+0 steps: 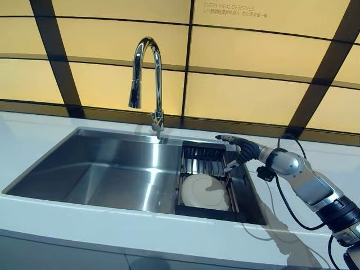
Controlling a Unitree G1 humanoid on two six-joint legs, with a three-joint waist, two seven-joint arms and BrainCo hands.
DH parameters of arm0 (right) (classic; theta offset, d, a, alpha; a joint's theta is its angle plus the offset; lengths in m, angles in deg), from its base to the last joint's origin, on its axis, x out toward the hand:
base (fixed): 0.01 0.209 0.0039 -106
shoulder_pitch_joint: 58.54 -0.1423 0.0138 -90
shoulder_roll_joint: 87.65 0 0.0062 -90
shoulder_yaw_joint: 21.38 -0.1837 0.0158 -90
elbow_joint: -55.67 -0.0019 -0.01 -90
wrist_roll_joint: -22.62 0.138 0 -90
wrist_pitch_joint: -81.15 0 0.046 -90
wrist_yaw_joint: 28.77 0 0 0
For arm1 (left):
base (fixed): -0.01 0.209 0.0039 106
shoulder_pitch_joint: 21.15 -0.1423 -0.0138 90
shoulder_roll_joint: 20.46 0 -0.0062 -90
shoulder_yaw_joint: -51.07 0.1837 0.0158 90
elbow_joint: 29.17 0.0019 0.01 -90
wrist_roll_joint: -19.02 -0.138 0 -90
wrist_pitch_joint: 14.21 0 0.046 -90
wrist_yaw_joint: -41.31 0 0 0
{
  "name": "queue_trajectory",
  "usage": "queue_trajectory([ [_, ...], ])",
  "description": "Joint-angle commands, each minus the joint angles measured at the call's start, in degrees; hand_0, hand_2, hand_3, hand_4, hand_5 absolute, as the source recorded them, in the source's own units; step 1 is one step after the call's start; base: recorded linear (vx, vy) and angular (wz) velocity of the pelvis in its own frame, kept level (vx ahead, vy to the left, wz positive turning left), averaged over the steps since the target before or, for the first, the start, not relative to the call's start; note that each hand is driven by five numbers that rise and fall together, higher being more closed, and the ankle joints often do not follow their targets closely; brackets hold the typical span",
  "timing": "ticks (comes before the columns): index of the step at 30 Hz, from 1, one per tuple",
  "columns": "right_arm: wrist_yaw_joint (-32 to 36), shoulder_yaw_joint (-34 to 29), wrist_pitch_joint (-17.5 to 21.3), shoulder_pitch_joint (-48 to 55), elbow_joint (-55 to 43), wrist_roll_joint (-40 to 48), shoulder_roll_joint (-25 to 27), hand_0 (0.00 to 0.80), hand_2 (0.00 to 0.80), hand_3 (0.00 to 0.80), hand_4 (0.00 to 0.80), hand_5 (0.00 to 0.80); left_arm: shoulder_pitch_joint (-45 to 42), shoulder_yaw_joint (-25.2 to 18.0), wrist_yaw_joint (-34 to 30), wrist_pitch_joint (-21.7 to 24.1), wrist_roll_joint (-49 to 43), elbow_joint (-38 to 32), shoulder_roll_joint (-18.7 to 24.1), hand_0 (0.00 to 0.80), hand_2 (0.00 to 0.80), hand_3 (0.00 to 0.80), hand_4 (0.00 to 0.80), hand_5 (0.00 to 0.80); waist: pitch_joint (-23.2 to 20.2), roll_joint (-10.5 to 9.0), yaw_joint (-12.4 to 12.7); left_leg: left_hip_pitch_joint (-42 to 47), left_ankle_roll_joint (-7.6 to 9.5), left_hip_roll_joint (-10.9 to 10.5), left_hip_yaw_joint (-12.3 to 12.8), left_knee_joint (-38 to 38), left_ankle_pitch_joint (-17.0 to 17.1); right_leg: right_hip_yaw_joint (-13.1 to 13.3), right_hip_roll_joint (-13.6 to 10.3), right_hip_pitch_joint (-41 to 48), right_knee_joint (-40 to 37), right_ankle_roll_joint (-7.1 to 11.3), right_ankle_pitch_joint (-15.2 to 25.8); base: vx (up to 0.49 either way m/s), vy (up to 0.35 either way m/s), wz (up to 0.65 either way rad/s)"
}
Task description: Take plates into dishwasher
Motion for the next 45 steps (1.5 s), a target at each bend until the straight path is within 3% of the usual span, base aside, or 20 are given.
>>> queue_trajectory([
  [1, 0.9, 2.6, 0.7, -6.4, 1.4, -1.4, -1.2, 0.000, 0.000, 0.000, 0.000, 0.000, 2.5, 1.8, 0.3, -0.1, -1.2, 1.7, 1.6, 0.000, 0.000, 0.000, 0.000, 0.000, -2.3, -3.51, 0.8, -2.8, 1.17, -2.0, 1.6, -1.1, 0.8, 1.4, 0.0, 2.7, -0.1, 3.23, -3.4, 0.000, 0.000, 0.00],
  [10, 4.4, 3.1, -1.0, -4.7, 0.8, -2.9, -3.2, 0.000, 0.000, 0.000, 0.000, 0.000, 3.0, 1.9, -0.2, -0.8, -1.8, 1.4, 1.9, 0.000, 0.000, 0.000, 0.000, 0.000, -1.9, -3.92, 0.9, -2.3, 1.44, -1.9, 2.2, -1.1, 0.5, 1.5, -0.1, 2.9, 0.0, 3.33, -3.3, 0.000, 0.000, 0.00],
  [22, 13.8, 8.4, -1.9, -8.0, 9.9, 0.5, -5.7, 0.000, 0.000, 0.000, 0.000, 0.000, 3.6, 3.7, -1.3, -2.0, -3.4, -0.5, 3.1, 0.000, 0.000, 0.000, 0.000, 0.000, -1.2, -5.57, 2.1, -1.9, 1.45, -1.8, 2.1, -1.1, 0.4, 1.3, 0.3, 3.3, -0.1, 3.28, -3.1, 0.000, 0.000, 0.00],
  [34, 15.0, 9.0, -4.8, -10.5, 18.2, 1.1, -8.6, 0.000, 0.000, 0.000, 0.000, 0.000, 4.1, 5.1, -2.2, -3.0, -4.2, -2.3, 3.6, 0.000, 0.000, 0.000, 0.000, 0.000, -0.5, -5.94, 3.3, -2.2, 1.46, -1.9, 1.3, -1.1, 0.5, 0.6, 0.5, 3.3, 0.1, 3.22, -3.2, 0.000, 0.000, 0.00],
  [45, 16.1, 10.5, -5.3, -15.3, 23.9, 4.7, -7.8, 0.000, 0.000, 0.000, 0.000, 0.000, 2.9, 6.6, -3.1, -2.1, -4.6, -2.4, 4.4, 0.000, 0.000, 0.000, 0.000, 0.000, 0.2, -5.63, 4.0, -2.5, 1.32, -1.8, 0.9, -1.1, 0.7, 0.8, 0.7, 3.1, 0.0, 3.06, -3.1, 0.017, -0.006, 0.02],
])
